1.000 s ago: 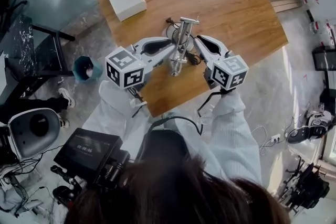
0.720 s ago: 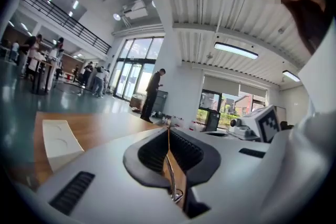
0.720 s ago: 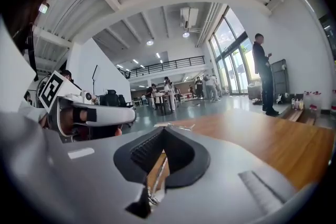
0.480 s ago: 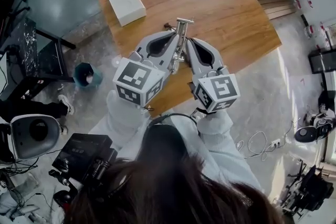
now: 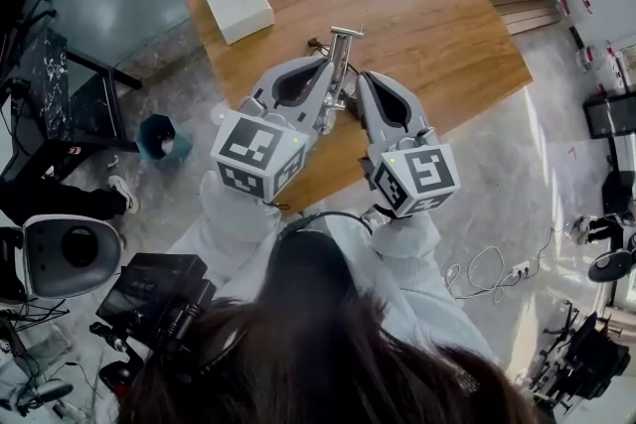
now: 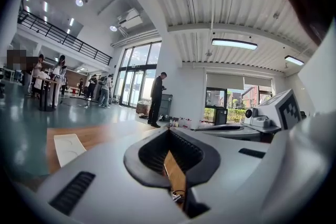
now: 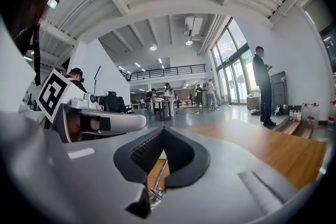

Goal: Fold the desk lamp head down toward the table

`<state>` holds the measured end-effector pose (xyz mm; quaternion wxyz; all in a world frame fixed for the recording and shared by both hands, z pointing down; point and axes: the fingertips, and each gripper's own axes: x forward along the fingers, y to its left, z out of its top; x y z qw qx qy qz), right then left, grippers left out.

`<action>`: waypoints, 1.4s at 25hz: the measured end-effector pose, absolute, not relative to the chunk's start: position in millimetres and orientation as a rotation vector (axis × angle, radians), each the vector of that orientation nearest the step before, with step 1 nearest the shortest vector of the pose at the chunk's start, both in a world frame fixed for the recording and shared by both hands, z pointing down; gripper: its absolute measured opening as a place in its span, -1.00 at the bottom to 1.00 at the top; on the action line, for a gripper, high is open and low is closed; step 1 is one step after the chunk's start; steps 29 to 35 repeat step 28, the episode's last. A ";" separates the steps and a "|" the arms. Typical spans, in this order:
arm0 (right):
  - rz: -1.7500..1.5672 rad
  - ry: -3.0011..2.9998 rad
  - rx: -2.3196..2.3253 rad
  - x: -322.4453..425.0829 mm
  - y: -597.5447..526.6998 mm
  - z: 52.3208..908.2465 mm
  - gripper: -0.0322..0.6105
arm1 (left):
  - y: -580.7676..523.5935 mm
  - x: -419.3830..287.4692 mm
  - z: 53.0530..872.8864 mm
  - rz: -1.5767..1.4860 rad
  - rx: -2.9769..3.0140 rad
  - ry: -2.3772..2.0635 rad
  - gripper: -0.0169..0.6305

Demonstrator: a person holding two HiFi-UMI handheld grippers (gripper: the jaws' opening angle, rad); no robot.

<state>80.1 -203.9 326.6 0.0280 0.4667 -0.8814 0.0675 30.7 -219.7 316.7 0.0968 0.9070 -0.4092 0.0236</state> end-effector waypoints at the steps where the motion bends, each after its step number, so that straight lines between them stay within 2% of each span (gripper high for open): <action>1: 0.208 -2.721 1.439 79.8 -203.4 326.6 -0.90 | -219.9 29.0 317.6 0.068 2.680 -1.215 -0.94; 35: 0.182 -2.695 1.506 96.0 -201.0 319.5 -0.90 | -223.9 43.3 318.8 0.088 2.717 -1.154 -0.94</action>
